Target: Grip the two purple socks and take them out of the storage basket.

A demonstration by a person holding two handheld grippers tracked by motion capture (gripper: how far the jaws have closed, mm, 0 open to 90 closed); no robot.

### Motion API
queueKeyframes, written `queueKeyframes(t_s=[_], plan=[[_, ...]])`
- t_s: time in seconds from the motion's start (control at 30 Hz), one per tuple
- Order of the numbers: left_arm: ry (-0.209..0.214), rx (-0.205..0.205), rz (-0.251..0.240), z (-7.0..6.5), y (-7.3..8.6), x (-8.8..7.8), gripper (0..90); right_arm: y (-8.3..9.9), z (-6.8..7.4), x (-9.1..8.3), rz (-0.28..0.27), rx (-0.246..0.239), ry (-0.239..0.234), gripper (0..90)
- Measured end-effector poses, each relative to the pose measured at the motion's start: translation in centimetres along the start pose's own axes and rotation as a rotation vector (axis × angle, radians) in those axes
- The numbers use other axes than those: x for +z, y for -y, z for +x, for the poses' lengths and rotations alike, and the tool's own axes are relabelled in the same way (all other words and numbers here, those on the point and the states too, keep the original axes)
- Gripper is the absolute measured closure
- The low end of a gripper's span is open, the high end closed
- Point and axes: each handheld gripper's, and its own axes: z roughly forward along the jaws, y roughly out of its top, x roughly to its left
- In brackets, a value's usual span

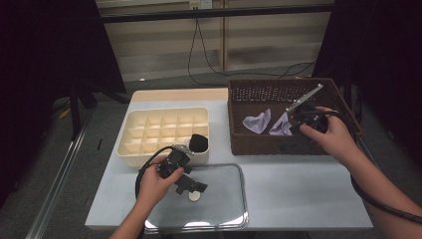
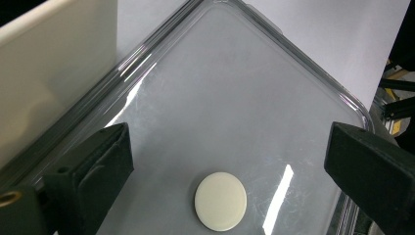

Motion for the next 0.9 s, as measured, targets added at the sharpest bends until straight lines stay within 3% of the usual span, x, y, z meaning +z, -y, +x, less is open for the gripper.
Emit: queueKeyframes(t_s=[0.07,0.27,0.3,0.33,0.37,0.4,0.9], plan=[[0.001,-0.021,-0.014,-0.2,0.0,0.1,4.1,-0.3,-0.2,-0.1,0.002,0.009,-0.003,6.6],[-0.002,-0.032,-0.029,-0.3,0.0,0.1,4.1,-1.0,-1.1,-0.1,0.011,0.033,0.007,6.6],[-0.004,-0.002,-0.008,0.0,0.0,-0.1,4.1,-1.1,-1.3,-0.1,0.012,0.039,0.008,6.6],[-0.002,-0.029,-0.024,-0.2,0.0,0.0,4.1,-1.2,-1.5,-0.1,0.014,0.038,0.015,6.6],[-0.003,0.000,-0.001,0.0,0.0,-0.1,4.1,-1.5,-1.8,-0.1,0.020,0.046,0.023,6.6],[-0.003,0.003,0.000,0.0,0.0,-0.1,4.1,-1.5,-1.8,-0.1,0.020,0.046,0.023,6.6],[0.000,-0.007,-0.011,-0.1,0.0,0.2,4.1,-3.3,-4.6,1.1,0.062,0.104,0.083,6.6]])
